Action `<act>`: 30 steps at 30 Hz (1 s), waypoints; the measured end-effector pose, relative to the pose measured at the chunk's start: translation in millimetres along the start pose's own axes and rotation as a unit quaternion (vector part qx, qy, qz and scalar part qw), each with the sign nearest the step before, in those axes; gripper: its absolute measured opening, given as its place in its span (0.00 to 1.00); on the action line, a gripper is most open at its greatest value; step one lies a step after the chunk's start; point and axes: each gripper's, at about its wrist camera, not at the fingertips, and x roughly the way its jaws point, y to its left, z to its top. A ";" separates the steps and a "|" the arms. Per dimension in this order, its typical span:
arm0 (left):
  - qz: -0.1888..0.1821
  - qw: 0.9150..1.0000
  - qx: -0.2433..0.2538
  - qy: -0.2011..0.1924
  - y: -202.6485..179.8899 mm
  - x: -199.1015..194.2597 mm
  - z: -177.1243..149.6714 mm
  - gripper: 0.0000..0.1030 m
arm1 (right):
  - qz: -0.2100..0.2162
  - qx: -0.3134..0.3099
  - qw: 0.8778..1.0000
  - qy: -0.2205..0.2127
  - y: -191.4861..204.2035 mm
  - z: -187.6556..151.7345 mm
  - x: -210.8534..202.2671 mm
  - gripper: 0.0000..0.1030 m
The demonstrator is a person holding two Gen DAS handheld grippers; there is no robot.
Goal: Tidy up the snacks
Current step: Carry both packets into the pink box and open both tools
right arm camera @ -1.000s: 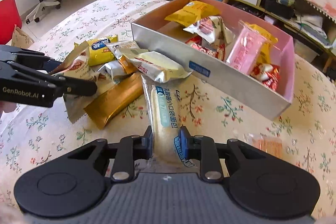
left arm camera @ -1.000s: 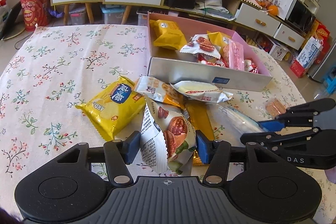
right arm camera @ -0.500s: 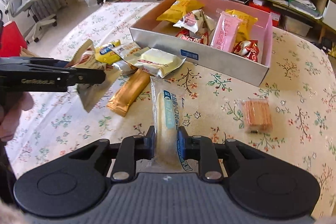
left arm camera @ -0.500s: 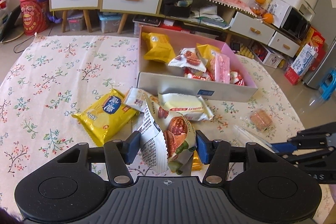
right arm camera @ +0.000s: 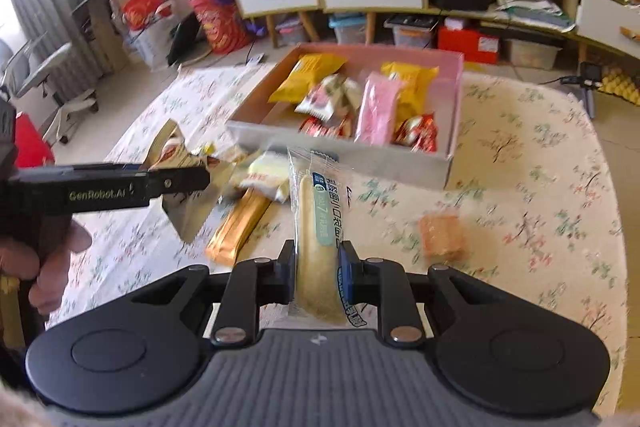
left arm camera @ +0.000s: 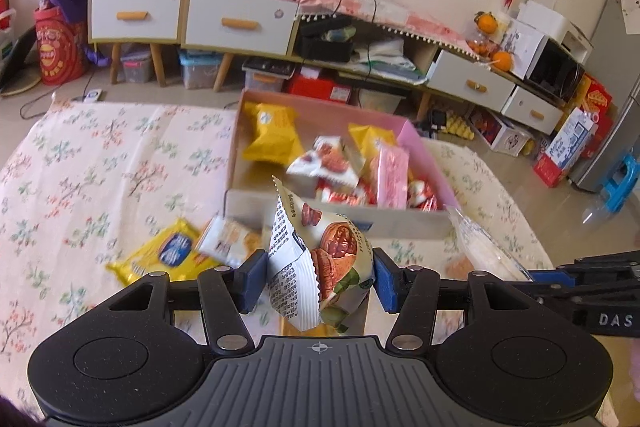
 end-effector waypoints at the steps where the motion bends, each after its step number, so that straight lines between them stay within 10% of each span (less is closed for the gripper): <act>1: 0.001 1.000 0.001 -0.003 -2.5 2.9 4.0 0.51 | -0.004 0.010 1.000 -0.004 -3.8 3.6 1.5 0.19; 15: 0.041 0.998 0.035 -0.014 -19.1 81.9 81.4 0.51 | -0.014 0.196 0.978 -0.068 -65.8 41.7 46.8 0.19; 30: 0.085 0.988 0.118 0.044 -48.9 178.5 116.7 0.53 | -0.032 0.218 0.972 -0.087 -83.2 70.2 92.4 0.19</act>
